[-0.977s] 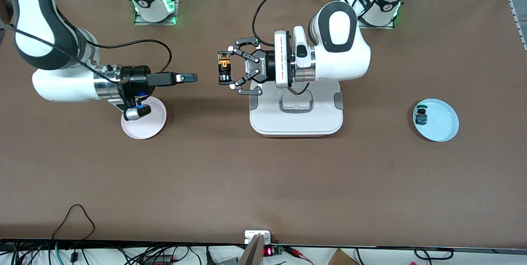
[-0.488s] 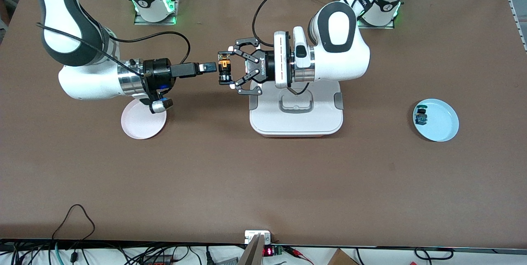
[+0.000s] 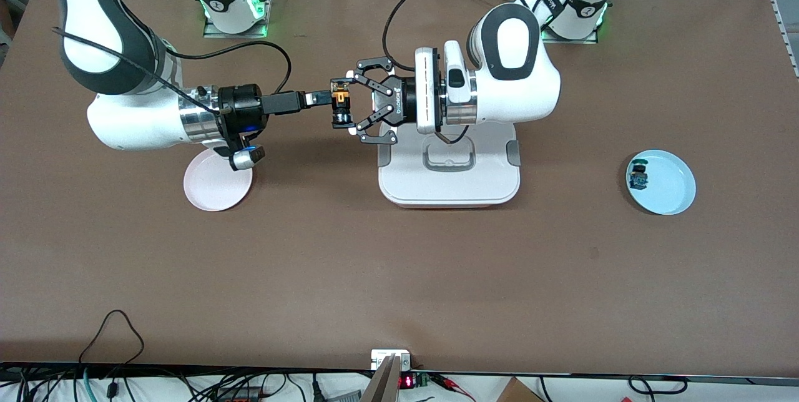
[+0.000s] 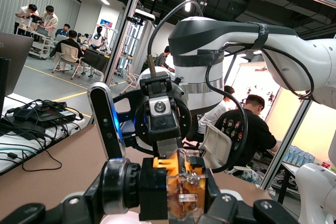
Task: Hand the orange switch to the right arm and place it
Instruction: 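Grasp the switch with the right gripper while the left gripper opens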
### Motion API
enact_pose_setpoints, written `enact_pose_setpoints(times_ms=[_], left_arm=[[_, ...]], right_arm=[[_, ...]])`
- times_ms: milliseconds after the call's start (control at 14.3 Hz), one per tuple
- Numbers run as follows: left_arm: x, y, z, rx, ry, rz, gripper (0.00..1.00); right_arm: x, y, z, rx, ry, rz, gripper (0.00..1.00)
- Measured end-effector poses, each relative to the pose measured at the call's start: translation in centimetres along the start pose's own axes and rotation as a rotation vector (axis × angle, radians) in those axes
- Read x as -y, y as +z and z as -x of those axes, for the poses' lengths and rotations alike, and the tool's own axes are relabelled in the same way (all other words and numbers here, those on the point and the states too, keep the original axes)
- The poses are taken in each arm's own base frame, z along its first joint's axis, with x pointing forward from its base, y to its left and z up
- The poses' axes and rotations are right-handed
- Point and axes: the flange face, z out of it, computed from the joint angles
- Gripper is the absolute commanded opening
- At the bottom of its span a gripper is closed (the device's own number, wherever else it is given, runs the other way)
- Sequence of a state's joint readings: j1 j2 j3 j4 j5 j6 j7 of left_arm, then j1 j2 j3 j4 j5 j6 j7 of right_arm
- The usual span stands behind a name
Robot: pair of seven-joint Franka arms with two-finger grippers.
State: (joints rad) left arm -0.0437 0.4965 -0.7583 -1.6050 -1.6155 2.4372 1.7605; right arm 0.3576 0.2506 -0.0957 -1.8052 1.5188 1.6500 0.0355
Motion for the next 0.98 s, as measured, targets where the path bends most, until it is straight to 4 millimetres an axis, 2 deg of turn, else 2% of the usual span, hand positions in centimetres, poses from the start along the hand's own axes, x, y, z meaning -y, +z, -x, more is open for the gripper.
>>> enact_pose_setpoints(times_ms=[349,419,558,698,837,977], left_arm=[[0.0,0.0,0.1,0.001,-0.001,0.0,0.0],[0.0,0.0,0.1,0.001,-0.001,0.0,0.0],[0.0,0.0,0.1,0.002,-0.001,0.0,0.0],[0.0,0.0,0.2,0.003,-0.003,0.001,0.0],[0.0,0.1,0.6,0.009,-0.006,0.001,0.0],[-0.1,0.1,1.0,0.011,-0.013,0.003,0.01]], right_arm=[[0.0,1.6,0.1,-0.01,-0.003,0.011,1.0],[0.0,1.8,0.1,-0.01,-0.003,0.013,0.97],[0.0,1.8,0.1,-0.013,-0.003,0.013,0.75],[0.0,1.8,0.0,-0.015,-0.003,0.013,0.38],[0.2,1.7,0.1,-0.018,-0.006,0.004,0.22],[0.5,1.5,0.1,-0.021,-0.014,0.002,0.13]])
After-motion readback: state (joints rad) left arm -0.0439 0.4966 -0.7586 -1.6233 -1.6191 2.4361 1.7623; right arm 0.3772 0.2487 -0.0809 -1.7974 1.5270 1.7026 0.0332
